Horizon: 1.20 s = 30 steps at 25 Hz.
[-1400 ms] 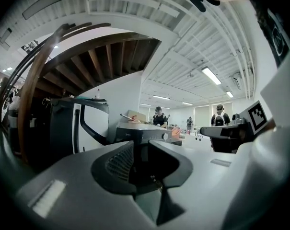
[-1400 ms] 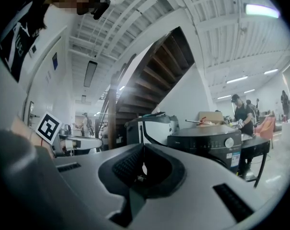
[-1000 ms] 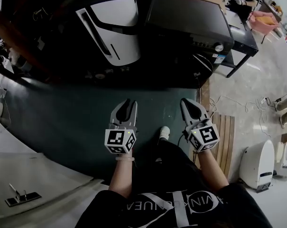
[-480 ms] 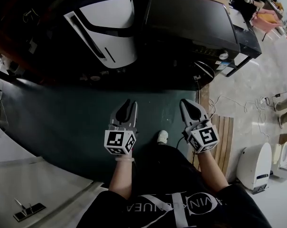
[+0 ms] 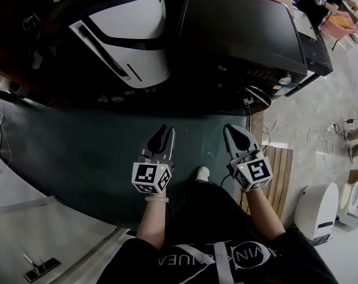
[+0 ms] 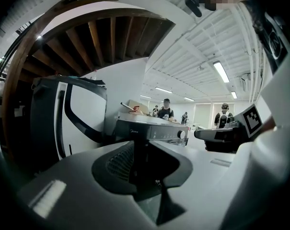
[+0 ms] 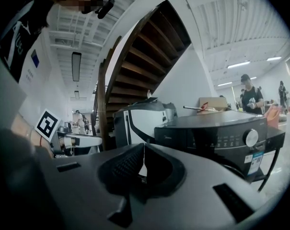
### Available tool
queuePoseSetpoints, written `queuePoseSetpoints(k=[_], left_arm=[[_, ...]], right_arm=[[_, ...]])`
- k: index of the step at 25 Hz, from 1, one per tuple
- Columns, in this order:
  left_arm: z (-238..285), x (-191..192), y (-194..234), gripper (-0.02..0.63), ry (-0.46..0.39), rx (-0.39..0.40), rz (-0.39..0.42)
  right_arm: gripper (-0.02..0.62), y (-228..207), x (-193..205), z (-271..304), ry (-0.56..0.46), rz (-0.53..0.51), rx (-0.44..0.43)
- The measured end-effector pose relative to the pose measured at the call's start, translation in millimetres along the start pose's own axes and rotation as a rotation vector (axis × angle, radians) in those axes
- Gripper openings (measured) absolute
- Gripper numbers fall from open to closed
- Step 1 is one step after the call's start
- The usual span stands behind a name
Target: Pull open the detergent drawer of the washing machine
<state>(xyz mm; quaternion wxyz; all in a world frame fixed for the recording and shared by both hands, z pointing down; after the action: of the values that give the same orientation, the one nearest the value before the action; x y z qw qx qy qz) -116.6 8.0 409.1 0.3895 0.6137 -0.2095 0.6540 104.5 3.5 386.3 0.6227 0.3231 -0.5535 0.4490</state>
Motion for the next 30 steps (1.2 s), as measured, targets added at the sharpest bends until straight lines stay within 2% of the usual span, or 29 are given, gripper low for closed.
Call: queuePoseSetpoints(k=[3, 8, 15, 21, 30], left_arm=[[16.8, 1.8, 3.6, 0.078, 0.008, 0.006, -0.012], [39.1, 4.7, 5.8, 0.078, 0.023, 0.022, -0.022], [60.4, 15.0, 11.8, 0.078, 0.05, 0.041, -0.042], [84.1, 26.7, 13.5, 0.078, 0.078, 0.095, -0.044], [129.7, 33.2, 36.7, 0.078, 0.078, 0.181, -0.063]], right_arm=[[0.012, -13.0, 6.3, 11.1, 0.008, -0.023, 0.003], [0.012, -25.8, 7.0, 25.4, 0.044, 0.003, -0.001], [0.012, -36.9, 17.1, 39.7, 0.035, -0.003, -0.024], [0.012, -38.4, 24.9, 54.3, 0.046, 0.033, -0.02], [0.012, -41.4, 39.6, 89.6, 0.053, 0.003, 0.002]])
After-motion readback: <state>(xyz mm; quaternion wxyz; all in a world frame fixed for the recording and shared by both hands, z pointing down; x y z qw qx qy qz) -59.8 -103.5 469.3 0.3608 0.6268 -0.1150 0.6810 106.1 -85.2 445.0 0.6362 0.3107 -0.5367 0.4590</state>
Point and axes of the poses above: the fingertips, and each gripper's own axes: z forward along the fingers, y to its left, x out of its underside, the point moved 5 cm from there along -z, backward along the fingers, and after that the axes turned 13 degrees about x, right-handed, at the moved point
